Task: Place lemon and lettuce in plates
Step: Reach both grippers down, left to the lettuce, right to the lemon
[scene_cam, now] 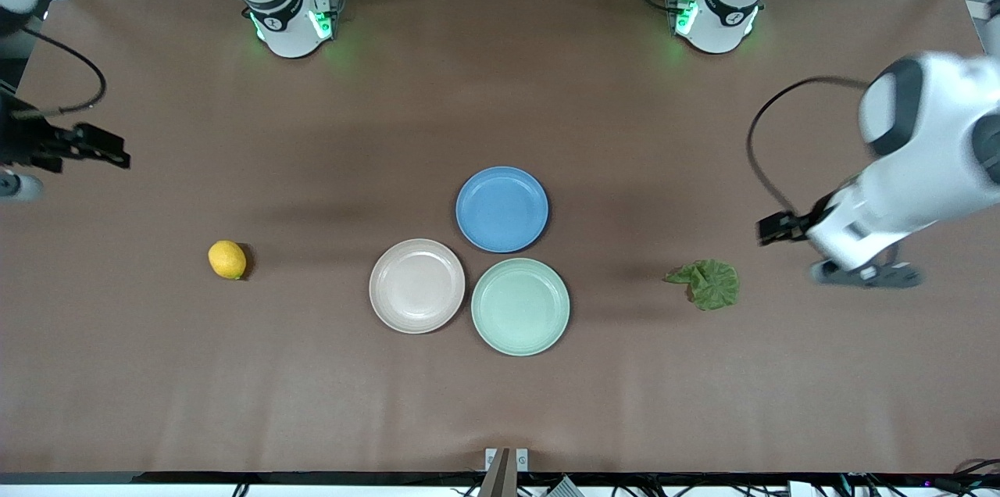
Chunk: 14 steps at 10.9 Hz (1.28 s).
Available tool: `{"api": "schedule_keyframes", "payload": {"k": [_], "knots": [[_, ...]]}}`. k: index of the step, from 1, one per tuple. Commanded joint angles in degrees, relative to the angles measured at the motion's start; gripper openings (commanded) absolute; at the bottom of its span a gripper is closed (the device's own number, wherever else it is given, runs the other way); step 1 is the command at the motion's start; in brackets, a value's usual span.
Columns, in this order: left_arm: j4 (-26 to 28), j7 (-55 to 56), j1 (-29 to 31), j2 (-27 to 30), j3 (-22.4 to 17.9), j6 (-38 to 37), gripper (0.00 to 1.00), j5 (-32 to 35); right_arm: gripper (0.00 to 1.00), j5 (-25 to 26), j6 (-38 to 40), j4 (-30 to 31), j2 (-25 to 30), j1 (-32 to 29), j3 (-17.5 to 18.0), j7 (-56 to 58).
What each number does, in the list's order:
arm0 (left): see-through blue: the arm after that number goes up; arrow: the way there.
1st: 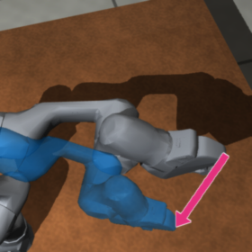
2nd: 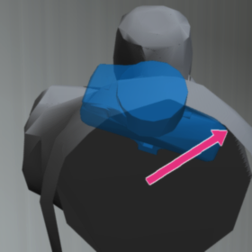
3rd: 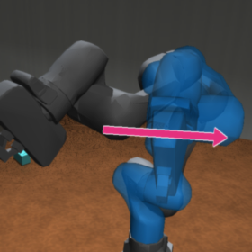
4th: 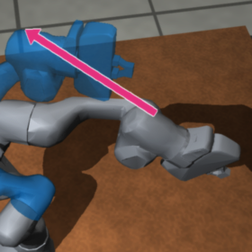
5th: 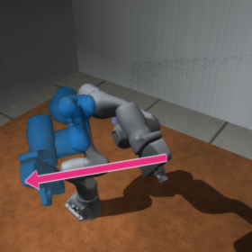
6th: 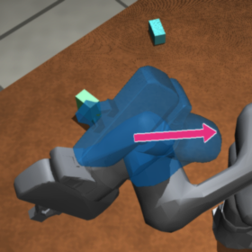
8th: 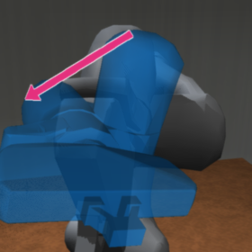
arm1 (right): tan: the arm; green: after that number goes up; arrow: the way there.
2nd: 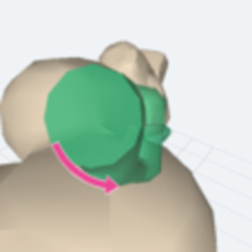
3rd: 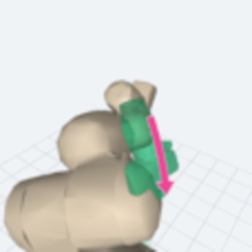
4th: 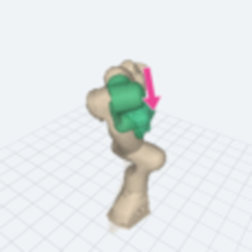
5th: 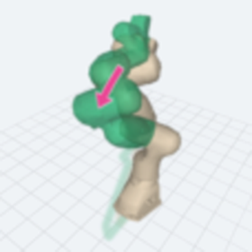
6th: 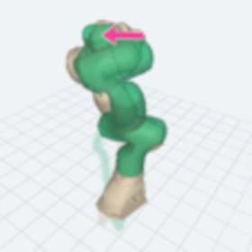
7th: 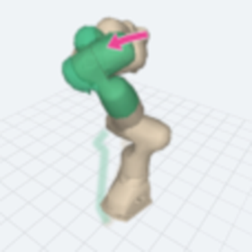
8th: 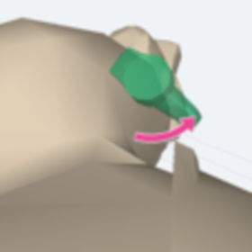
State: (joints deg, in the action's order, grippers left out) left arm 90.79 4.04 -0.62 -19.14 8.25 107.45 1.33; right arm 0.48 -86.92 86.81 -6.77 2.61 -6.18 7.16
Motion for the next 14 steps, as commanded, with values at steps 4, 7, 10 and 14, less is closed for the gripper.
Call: {"api": "schedule_keyframes", "payload": {"k": [4, 7, 10, 14], "knots": [[-0.88, 1.23, -1.05, -13.72, 0.37, 9.69, 1.0, 1.49, 1.0, -3.03, -8.6, -0.33, -11.76, -0.23, 0.11, 5.92], [2.62, 0.88, -0.79, -17.59, 0.28, 17.57, 1.0, 1.66, 1.0, -3.11, -13.25, -0.16, -16.86, -0.94, 0.11, 13.65], [6.67, 0.62, -0.61, -18.13, 0.02, 23.32, 1.0, 1.66, 1.0, -3.03, -16.51, 0.02, -20.29, -1.37, 0.11, 15.16], [8.09, 0.44, -1.05, -19.36, -0.16, 26.31, 0.66, 1.84, 1.0, -3.11, -30.63, 10.45, -20.83, -2.08, 0.11, 18.76]]}}
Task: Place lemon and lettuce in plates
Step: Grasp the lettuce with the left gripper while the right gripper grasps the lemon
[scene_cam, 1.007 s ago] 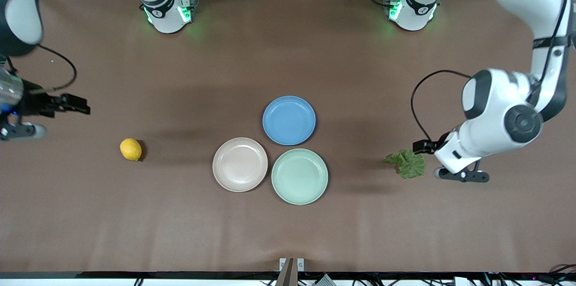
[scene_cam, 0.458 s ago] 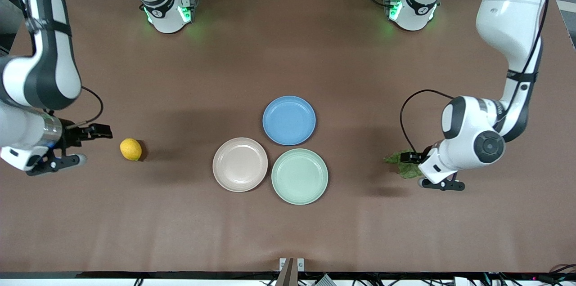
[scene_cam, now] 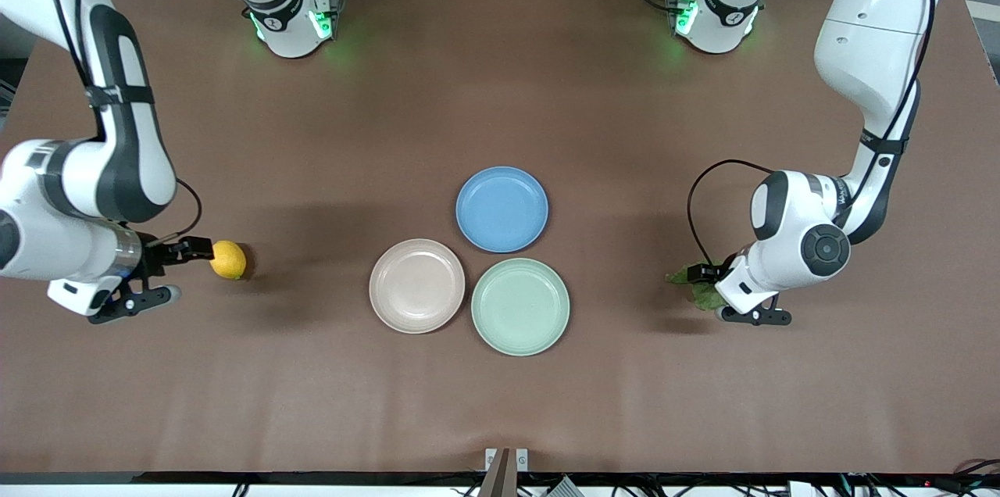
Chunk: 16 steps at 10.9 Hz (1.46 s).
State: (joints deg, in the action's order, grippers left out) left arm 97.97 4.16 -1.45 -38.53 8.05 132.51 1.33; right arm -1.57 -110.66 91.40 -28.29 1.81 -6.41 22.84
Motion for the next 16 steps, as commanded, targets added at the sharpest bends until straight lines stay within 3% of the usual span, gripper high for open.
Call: {"api": "schedule_keyframes", "payload": {"k": [1, 2, 5, 9, 12, 14, 16], "knots": [[0.82, 0.49, -0.14, -0.31, 0.03, 1.69, 0.62, 4.36, 1.0, -1.06, -10.59, 8.33, 0.69, -1.37, 0.35, 3.87], [0.81, 0.67, 0.04, -0.49, 0.12, 2.22, 0.6, 5.6, 1.0, -1.06, -12.98, 9.75, 0.6, -1.71, 0.35, 4.49], [0.73, 0.93, -0.31, -1.1, 0.12, 2.49, 0.39, 5.61, 1.0, -1.06, -15.81, 11.69, 0.25, -1.72, 0.35, 4.5], [0.38, 1.11, -0.31, -1.19, 0.12, 2.58, 0.0, 5.61, 1.0, -1.06, -24.05, 17.22, 0.16, -1.46, 0.44, 4.5], [0.2, 1.2, -0.4, 1.34, 0.56, 1.09, 0.0, 5.0, 1.0, -1.06, -28.9, 20.13, -0.45, -1.28, 0.53, 4.41], [-1.02, 3.12, -0.31, 4.24, 3.09, -5.3, 0.0, 4.74, 1.0, -1.06, -30.57, 20.66, -1.59, -1.28, 0.53, 4.41], [-7.76, 6.54, -0.4, 4.7, 7.74, -15.65, 0.0, 3.43, 1.0, -1.06, -33.64, 21.71, -2.82, -1.19, 0.61, 4.32]]}}
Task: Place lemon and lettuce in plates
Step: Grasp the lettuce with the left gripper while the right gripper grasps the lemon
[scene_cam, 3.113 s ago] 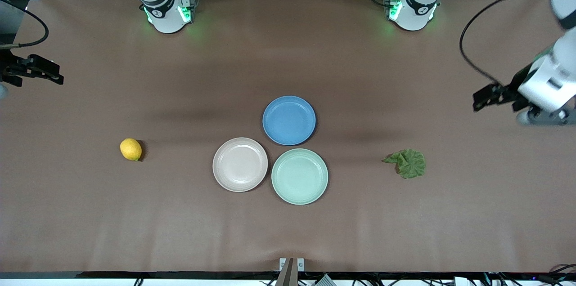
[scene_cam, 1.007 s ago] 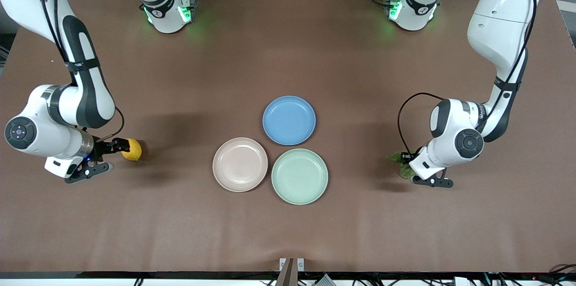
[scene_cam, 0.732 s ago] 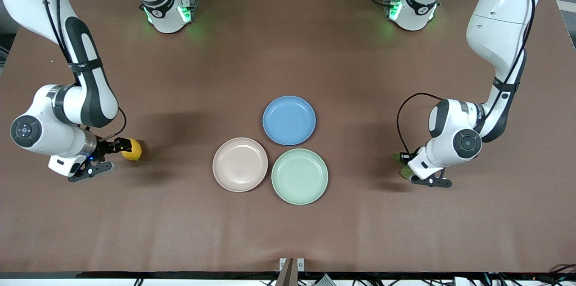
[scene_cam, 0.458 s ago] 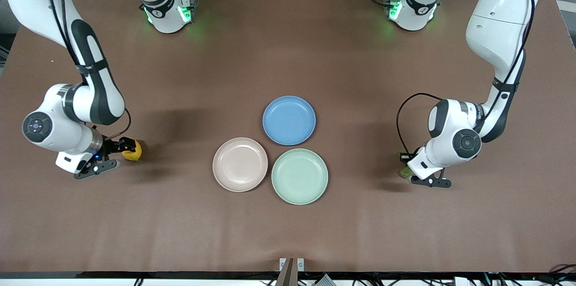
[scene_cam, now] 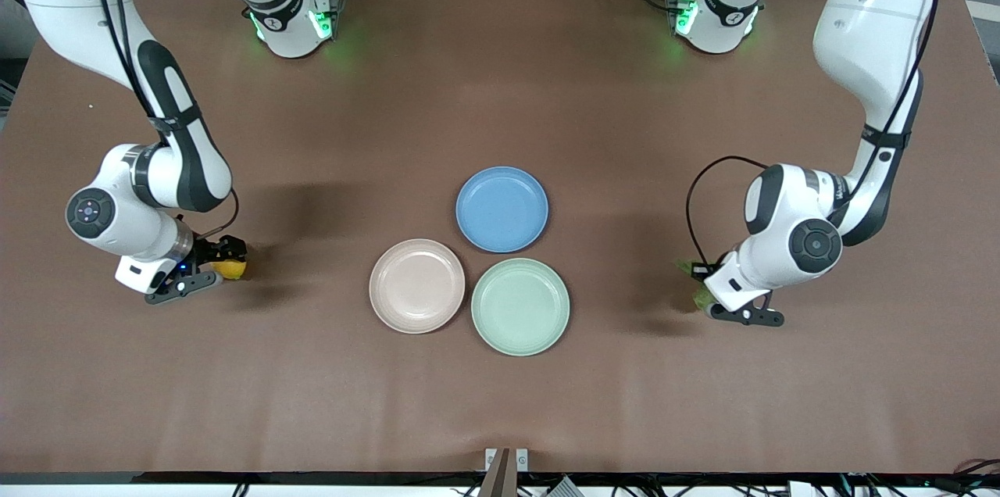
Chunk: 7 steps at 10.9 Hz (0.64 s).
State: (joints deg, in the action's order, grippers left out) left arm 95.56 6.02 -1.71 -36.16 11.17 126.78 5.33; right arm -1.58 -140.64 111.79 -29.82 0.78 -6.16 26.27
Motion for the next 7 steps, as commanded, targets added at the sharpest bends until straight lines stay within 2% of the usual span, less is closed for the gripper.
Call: {"api": "schedule_keyframes", "payload": {"k": [1, 4, 7], "knots": [[-8.17, 6.87, -0.14, 2.5, 6.65, -13.02, 0.0, -1.37, 1.0, -1.05, -5.15, 1.94, -1.9, -0.16, 0.45, 0.98], [-10.48, 7.78, -2.76, 2.32, 11.67, -13.85, 0.0, -1.12, 1.0, -1.14, -7.8, 3.52, -2.78, -0.34, 0.71, 0.89], [-13.29, 7.07, -7.77, 1.19, 11.94, -4.83, 0.0, -1.02, 1.0, -1.14, -10.44, 4.76, -3.4, -0.42, 0.8, 0.89]]}}
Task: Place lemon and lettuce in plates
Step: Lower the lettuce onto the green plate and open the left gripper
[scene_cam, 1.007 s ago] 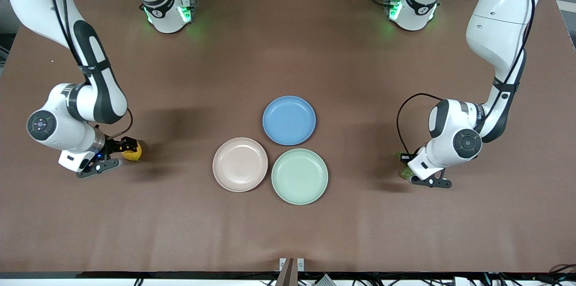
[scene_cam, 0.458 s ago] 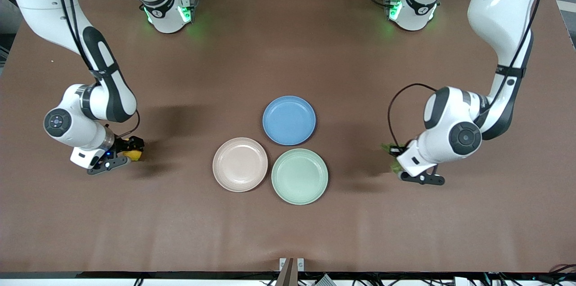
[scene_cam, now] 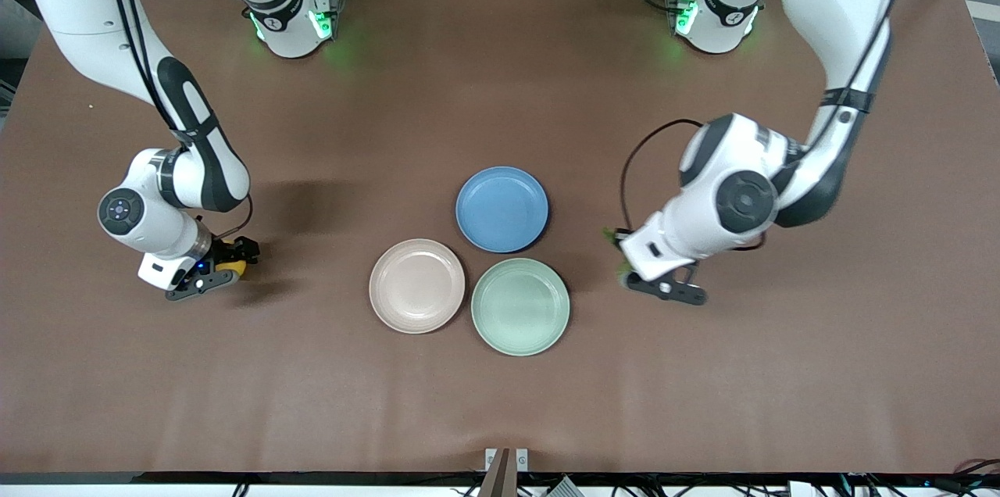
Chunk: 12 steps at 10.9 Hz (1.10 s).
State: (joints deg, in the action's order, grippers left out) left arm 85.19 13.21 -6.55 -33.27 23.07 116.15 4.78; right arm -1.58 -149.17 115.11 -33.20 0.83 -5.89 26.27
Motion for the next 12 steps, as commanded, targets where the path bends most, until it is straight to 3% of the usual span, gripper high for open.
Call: {"api": "schedule_keyframes", "payload": {"k": [1, 5, 6, 8, 10, 11, 12], "knots": [[-3.1, -0.28, -3.99, -2.84, 0.13, 11.15, 0.0, -0.56, 1.0, -1.14, -1.82, 1.44, -0.02, -0.48, 0.53, 0.8], [-3.45, -0.02, -11.1, -9.33, -1.09, 31.63, 0.0, -0.21, 0.83, -1.23, -1.21, 1.09, -0.02, -0.74, 0.7, 0.36], [-3.36, 0.15, -13.64, -10.83, -3.53, 35.95, 0.0, -0.21, 0.82, -2.1, -1.03, 1.0, -0.02, -0.74, 0.79, 0.27], [-3.01, 0.33, -18.48, -11.46, -8.98, 36.69, 0.0, -0.12, 0.77, -4.82, -0.33, 0.74, -0.02, -0.39, 0.79, 0.27], [-3.01, -0.02, -19.82, -12.69, -10.32, 37.57, 0.17, -0.04, 0.63, -5.36, 4.39, -2.06, -0.02, -0.3, 0.79, 0.27], [-2.92, -0.2, -19.73, -12.78, -10.32, 38.53, 0.38, 0.31, 0.58, -5.36, 8.42, -4.43, -0.02, -0.39, 0.71, 0.27], [-2.92, -0.2, -19.55, -12.7, -10.32, 38.54, 0.95, 0.32, 0.57, -5.36, 10.9, -5.93, -0.11, -0.39, 0.71, 0.01]]}}
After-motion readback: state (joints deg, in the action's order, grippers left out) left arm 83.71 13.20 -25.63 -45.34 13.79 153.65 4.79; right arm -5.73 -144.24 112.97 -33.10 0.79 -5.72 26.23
